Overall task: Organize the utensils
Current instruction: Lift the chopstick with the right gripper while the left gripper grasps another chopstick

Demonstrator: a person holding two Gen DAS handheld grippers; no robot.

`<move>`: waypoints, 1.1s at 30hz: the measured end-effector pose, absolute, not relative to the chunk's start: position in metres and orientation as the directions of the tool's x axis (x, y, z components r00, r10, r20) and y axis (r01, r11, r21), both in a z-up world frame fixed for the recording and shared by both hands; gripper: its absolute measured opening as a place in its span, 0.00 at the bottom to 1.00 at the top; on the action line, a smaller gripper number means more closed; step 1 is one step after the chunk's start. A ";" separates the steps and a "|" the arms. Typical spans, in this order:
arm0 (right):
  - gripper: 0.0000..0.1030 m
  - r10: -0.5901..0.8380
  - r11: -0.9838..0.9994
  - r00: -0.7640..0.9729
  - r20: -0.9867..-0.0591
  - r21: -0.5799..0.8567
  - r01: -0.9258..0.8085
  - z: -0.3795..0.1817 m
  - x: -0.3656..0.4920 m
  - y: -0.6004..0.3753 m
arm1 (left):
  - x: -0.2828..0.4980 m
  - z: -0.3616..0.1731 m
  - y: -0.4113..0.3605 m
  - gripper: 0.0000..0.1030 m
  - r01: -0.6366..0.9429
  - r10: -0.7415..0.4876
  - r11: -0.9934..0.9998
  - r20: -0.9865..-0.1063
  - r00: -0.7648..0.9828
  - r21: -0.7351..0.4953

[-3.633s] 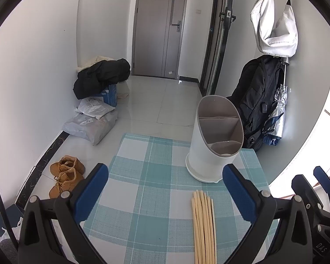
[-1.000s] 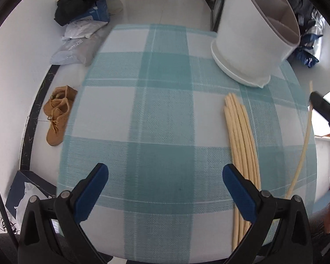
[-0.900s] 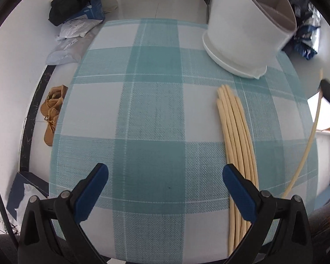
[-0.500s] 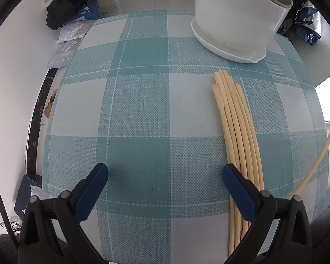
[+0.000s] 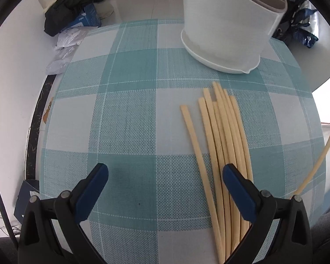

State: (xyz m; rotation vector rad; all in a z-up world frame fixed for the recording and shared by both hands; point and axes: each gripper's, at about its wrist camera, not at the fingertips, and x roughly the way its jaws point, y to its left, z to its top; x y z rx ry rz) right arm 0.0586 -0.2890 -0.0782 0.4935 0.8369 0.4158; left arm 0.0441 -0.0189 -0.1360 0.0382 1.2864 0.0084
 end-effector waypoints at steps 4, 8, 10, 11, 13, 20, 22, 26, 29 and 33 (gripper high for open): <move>0.03 0.531 0.811 0.599 -0.599 0.563 -0.156 -0.079 0.059 -0.288 | 0.049 -0.134 -0.006 0.98 -0.023 0.036 0.999 -0.960 0.278 0.031; 0.03 0.534 0.813 0.599 -0.596 0.556 -0.172 -0.077 0.059 -0.283 | 0.053 -0.135 0.006 0.98 -0.082 0.035 0.997 -0.961 0.275 0.013; 0.03 0.535 0.814 0.598 -0.596 0.553 -0.178 -0.076 0.059 -0.280 | 0.059 -0.137 0.009 0.98 -0.102 0.032 0.995 -0.961 0.274 0.004; 0.03 0.536 0.814 0.599 -0.595 0.552 -0.181 -0.076 0.059 -0.279 | 0.066 -0.138 0.010 0.98 -0.109 0.042 0.994 -0.960 0.276 0.012; 0.03 0.537 0.816 0.597 -0.596 0.546 -0.189 -0.075 0.059 -0.277 | 0.076 -0.141 0.004 0.98 -0.098 0.059 0.995 -0.959 0.278 0.033; 0.03 0.531 0.823 0.595 -0.604 0.534 -0.193 -0.077 0.061 -0.276 | 0.094 -0.142 -0.013 0.77 -0.069 0.106 0.993 -0.961 0.254 0.091; 0.03 0.528 0.824 0.595 -0.605 0.533 -0.190 -0.078 0.062 -0.277 | 0.097 -0.140 -0.013 0.66 -0.071 0.101 0.994 -0.963 0.250 0.086; 0.03 0.530 0.819 0.599 -0.600 0.545 -0.179 -0.078 0.064 -0.281 | 0.092 -0.137 -0.013 0.47 -0.080 0.040 0.997 -0.969 0.242 0.021; 0.03 0.534 0.816 0.599 -0.597 0.550 -0.179 -0.077 0.064 -0.281 | 0.089 -0.135 -0.006 0.46 -0.105 0.015 0.994 -0.972 0.235 -0.010; 0.03 0.537 0.816 0.595 -0.598 0.548 -0.185 -0.076 0.063 -0.279 | 0.085 -0.135 -0.010 0.47 -0.089 0.023 0.996 -0.968 0.250 0.000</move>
